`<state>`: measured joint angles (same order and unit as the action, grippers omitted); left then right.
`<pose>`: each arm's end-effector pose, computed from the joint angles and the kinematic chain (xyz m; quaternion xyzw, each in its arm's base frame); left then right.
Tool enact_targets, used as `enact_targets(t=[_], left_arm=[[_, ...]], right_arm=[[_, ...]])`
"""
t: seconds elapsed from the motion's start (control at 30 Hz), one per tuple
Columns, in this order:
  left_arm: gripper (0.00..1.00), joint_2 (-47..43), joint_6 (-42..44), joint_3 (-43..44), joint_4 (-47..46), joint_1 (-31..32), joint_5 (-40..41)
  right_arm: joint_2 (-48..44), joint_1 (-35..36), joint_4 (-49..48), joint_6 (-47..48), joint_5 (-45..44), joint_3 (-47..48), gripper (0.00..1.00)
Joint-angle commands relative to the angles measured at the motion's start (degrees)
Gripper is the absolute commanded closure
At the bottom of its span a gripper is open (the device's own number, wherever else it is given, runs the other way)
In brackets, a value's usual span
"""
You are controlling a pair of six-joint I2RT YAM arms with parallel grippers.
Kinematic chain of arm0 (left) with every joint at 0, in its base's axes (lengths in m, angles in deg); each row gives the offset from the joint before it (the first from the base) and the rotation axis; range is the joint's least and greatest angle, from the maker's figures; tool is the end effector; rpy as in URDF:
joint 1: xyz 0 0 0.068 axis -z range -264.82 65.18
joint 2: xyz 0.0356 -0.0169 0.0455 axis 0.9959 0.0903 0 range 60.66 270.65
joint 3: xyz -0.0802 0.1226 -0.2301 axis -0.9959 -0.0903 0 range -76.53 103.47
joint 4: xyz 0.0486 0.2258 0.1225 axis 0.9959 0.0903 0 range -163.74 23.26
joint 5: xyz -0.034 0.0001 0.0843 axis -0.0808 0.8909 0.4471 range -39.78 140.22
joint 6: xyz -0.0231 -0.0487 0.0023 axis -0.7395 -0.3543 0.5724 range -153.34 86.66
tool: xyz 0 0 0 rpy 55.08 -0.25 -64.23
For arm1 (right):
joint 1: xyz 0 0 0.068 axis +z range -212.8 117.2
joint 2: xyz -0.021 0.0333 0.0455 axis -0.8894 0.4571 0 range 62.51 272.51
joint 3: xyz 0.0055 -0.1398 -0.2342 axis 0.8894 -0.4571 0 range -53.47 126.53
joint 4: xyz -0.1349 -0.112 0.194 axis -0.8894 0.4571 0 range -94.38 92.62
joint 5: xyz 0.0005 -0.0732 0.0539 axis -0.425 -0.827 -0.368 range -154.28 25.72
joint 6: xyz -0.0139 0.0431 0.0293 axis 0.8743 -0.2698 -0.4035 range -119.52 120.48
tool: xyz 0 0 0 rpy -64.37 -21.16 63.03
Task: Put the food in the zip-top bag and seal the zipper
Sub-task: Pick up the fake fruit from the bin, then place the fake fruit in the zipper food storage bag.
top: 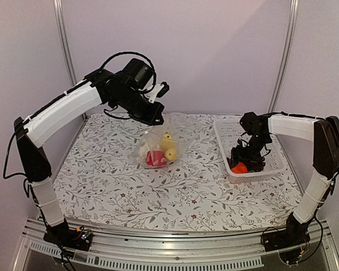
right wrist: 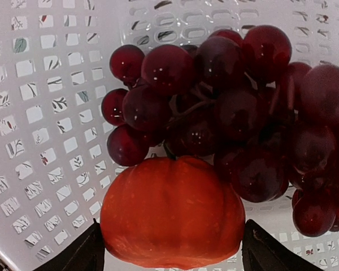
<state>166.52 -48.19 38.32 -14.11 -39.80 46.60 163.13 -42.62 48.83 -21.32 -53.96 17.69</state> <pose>0.2772 -0.2805 0.3802 0.2552 0.9059 -0.1937 0.2769 0.3032 0.1182 0.1966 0.0083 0.9939 0.1066 0.0273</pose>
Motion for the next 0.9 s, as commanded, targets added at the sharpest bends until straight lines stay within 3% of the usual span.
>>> enact_targets(t=[0.0,0.17,0.57,0.7,0.87], left_arm=[[0.99,-1.0,-0.4,0.2,-0.5,-0.9,-0.7],[0.99,-0.8,-0.8,0.4,-0.7,-1.0,-1.3],[0.99,0.2,-2.4,0.5,-2.2,-1.7,-3.9],[0.99,0.8,-3.9,1.2,-2.8,-2.2,-5.5],[0.99,1.2,-5.5,1.1,-3.7,-2.9,-7.0]], right_arm=[[1.1,-0.2,-1.4,0.2,-1.3,-0.1,0.25],[-2.8,-0.2,1.7,-0.2,-3.5,3.0,0.39],[-9.2,1.2,9.2,-0.2,0.4,20.0,0.46],[-8.5,4.3,7.7,-0.3,3.5,26.2,0.47],[-9.6,9.4,-1.0,0.2,7.8,30.1,0.49]])
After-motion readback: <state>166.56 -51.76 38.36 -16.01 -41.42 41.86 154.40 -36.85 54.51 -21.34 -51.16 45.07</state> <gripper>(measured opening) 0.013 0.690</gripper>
